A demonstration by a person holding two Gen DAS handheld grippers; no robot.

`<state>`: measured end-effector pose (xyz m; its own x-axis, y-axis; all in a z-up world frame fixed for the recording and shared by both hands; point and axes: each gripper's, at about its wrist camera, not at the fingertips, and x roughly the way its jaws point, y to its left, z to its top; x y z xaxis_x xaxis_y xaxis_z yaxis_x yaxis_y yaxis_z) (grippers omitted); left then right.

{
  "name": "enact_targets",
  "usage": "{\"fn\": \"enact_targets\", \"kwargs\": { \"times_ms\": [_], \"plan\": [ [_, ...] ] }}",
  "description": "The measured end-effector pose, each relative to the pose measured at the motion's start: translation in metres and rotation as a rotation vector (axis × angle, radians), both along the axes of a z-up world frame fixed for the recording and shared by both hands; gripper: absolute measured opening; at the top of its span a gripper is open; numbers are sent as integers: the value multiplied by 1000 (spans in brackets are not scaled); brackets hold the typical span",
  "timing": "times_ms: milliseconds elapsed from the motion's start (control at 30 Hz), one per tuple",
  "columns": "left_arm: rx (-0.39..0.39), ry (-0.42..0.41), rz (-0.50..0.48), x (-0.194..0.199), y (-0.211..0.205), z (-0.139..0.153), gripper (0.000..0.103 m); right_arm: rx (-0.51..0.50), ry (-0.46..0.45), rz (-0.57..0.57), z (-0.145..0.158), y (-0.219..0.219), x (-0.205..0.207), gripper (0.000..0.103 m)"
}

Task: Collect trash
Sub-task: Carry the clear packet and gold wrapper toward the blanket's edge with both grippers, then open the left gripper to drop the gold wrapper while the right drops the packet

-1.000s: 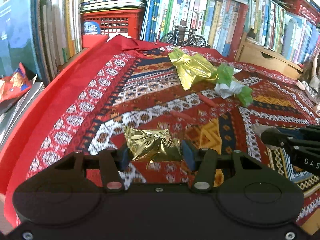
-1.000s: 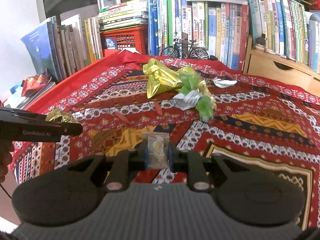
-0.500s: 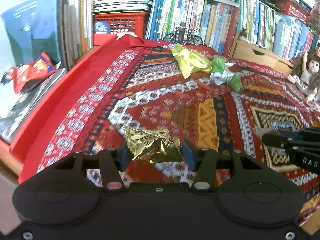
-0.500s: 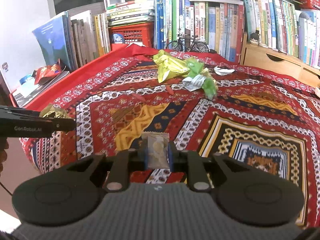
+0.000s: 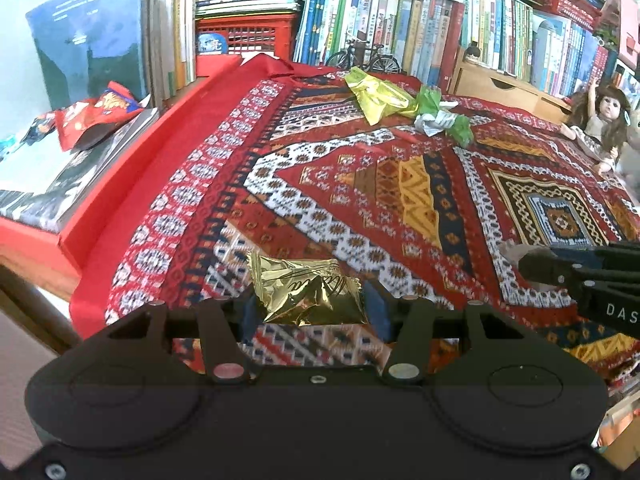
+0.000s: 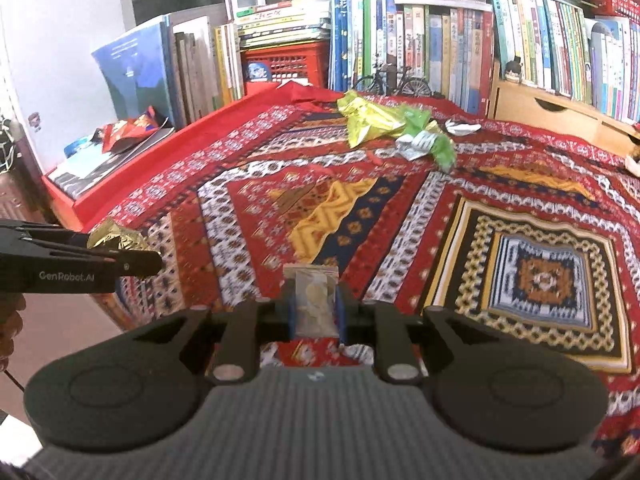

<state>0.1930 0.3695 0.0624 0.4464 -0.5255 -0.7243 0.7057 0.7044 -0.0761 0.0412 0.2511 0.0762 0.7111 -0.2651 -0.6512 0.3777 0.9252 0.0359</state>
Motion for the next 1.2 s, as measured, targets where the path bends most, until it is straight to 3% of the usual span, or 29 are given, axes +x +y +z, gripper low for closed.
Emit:
{"fn": "enact_targets", "kwargs": {
  "times_ms": [400, 833, 933, 967, 1000, 1200],
  "plan": [
    [21, 31, 1, -28, 46, -19, 51, 9, 29, 56, -12, 50, -18, 24],
    [30, 38, -44, -50, 62, -30, 51, 28, 59, 87, -22, 74, -30, 24],
    [40, 35, -46, -52, 62, -31, 65, 26, 58, 98, -22, 76, -27, 24],
    [39, 36, -42, -53, 62, -31, 78, 24, 57, 100, -22, 76, -26, 24],
    [30, 38, -40, -53, 62, -31, 84, 25, 55, 104, -22, 77, -25, 24],
    [42, 20, -55, -52, 60, -30, 85, 35, 56, 101, -25, 78, -23, 24]
  ]
}}
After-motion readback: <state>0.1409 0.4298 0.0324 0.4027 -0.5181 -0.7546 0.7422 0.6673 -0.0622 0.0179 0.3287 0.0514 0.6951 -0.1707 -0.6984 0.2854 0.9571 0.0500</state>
